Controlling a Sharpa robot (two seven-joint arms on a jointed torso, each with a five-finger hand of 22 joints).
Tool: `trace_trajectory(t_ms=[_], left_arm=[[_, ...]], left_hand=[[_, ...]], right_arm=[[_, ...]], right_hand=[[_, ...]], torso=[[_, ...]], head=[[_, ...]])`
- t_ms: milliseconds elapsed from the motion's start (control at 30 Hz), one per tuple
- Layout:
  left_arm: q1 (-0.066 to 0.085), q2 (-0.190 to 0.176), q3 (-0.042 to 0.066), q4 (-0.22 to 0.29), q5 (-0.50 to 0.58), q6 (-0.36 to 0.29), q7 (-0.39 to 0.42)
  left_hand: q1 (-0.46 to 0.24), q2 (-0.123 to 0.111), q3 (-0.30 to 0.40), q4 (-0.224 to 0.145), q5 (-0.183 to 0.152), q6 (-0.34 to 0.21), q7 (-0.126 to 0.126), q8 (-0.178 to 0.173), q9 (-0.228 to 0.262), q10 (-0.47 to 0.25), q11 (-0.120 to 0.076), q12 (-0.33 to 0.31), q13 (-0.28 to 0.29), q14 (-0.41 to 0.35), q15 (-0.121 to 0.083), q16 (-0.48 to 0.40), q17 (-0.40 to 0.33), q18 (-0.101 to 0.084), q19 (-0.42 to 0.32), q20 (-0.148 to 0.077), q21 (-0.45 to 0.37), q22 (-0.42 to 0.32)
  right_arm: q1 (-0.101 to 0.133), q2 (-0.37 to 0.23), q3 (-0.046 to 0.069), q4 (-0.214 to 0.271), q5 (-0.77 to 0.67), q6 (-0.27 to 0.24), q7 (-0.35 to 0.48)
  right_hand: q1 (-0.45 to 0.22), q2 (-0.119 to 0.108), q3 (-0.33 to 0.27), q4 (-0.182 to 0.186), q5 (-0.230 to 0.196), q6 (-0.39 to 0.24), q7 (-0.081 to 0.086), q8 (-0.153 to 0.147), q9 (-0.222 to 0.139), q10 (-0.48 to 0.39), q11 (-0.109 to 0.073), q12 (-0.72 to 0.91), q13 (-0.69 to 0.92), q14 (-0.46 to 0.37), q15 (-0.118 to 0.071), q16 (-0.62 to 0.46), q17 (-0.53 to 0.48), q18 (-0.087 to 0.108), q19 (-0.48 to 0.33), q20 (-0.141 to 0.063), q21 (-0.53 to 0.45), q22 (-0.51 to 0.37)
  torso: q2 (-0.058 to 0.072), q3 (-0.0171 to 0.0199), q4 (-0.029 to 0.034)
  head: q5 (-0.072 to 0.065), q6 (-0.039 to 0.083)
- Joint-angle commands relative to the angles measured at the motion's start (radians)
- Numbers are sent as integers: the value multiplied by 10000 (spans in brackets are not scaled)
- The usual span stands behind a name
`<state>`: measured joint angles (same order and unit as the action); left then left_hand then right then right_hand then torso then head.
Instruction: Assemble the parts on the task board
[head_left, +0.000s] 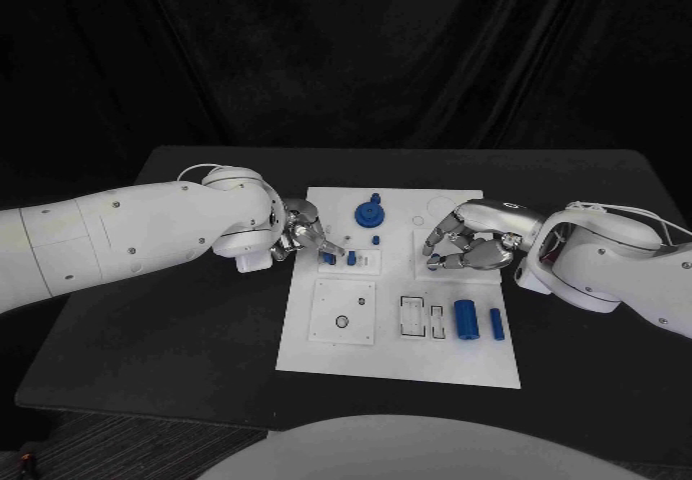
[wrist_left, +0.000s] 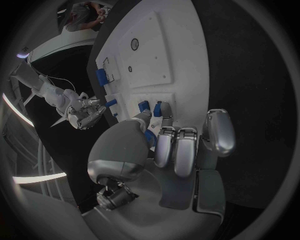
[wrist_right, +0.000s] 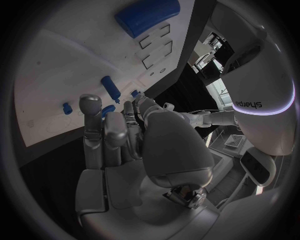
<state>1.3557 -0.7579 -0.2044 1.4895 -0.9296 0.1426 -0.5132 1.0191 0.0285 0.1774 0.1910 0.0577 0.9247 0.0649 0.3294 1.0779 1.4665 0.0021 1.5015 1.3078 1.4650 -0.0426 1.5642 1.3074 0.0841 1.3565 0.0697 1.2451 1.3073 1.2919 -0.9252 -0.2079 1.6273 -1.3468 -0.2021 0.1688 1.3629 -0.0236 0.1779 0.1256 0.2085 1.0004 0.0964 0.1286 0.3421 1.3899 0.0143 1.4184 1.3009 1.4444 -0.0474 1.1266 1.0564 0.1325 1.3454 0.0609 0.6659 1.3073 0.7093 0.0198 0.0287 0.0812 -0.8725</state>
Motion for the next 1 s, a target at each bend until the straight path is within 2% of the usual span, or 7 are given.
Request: trace_trajectory(t_ms=[33,333,433,633,733,833,1000], left_arm=[[-79,16,-76,-6,1,363,-152],[-79,7,-77,-2,1,277,-95],[-79,4,-77,8,1,232,-52],[-79,12,-76,24,1,231,24],[-79,16,-76,27,1,260,38],[-79,23,-76,25,1,289,45],[-79,32,-76,23,1,318,42]], left_hand=[[-139,-12,-166,65,-56,-35,59,33,-19,30,54,-15,1703,1058,49,66,2634,-45,-27,44,-46,1579],[-598,-79,-726,597,-103,-74,77,34,-25,13,67,-23,1690,1058,58,66,2634,-42,-54,45,-63,1575],[-775,52,-945,908,-95,-94,88,27,-30,4,77,-27,1685,1055,65,64,2629,-42,-67,51,-69,1573],[-797,424,-970,988,-31,-125,101,12,-48,-11,93,-35,1674,1045,82,59,2618,-39,-76,68,-81,1569],[-680,605,-999,969,301,-150,109,-3,-74,-23,104,-41,1667,1042,98,56,2613,-33,-85,84,-96,1564],[-498,781,-1018,948,937,-169,107,-19,-113,-31,107,-42,1665,1034,102,52,2603,-31,-89,99,-102,1563],[-403,835,-1025,939,1213,-162,101,-17,-129,-28,104,-38,1669,1040,101,56,2611,-30,-92,100,-105,1563]], right_arm=[[-28,-4,5,-3,-3,43,-140],[-33,-3,5,-15,-3,54,-147],[-34,-6,5,-15,-3,59,-151],[-35,-10,5,-14,-3,70,-165],[-36,-10,5,-12,-3,79,-174],[-36,-10,5,-12,-3,87,-181],[-36,-13,5,-8,-3,90,-185]], right_hand=[[17,29,71,6,56,51,1,-6,9,-70,21,-59,-10,-71,-23,-65,-13,97,-31,-8,-31,621],[14,24,71,7,56,39,0,-14,8,-76,19,-66,-20,-72,-24,-69,-17,101,-34,-8,-57,615],[19,27,75,5,60,39,-1,-15,8,-72,17,-62,-15,-73,-25,-74,-22,99,-31,-8,-48,617],[41,50,99,-4,84,40,-6,-16,11,-77,15,-68,-22,-73,-27,-77,-26,101,-30,-9,-65,614],[55,64,114,-10,103,41,-7,-17,13,-73,14,-65,-16,-71,-28,-76,-25,103,-31,-10,-83,611],[79,81,138,-23,144,43,-8,-17,17,-76,11,-69,-22,-74,-30,-90,-41,103,-28,-12,-92,610],[94,90,152,-33,172,45,-8,-17,20,-83,11,-75,-31,-73,-30,-89,-40,105,-29,-13,-109,607]], torso=[[1,-1,-2],[4,2,2],[8,4,2],[8,6,12],[7,4,10],[6,2,3],[5,2,8]], head=[[9,-2],[12,-2],[16,-2],[16,-2],[22,-2],[32,-2],[19,-2]])
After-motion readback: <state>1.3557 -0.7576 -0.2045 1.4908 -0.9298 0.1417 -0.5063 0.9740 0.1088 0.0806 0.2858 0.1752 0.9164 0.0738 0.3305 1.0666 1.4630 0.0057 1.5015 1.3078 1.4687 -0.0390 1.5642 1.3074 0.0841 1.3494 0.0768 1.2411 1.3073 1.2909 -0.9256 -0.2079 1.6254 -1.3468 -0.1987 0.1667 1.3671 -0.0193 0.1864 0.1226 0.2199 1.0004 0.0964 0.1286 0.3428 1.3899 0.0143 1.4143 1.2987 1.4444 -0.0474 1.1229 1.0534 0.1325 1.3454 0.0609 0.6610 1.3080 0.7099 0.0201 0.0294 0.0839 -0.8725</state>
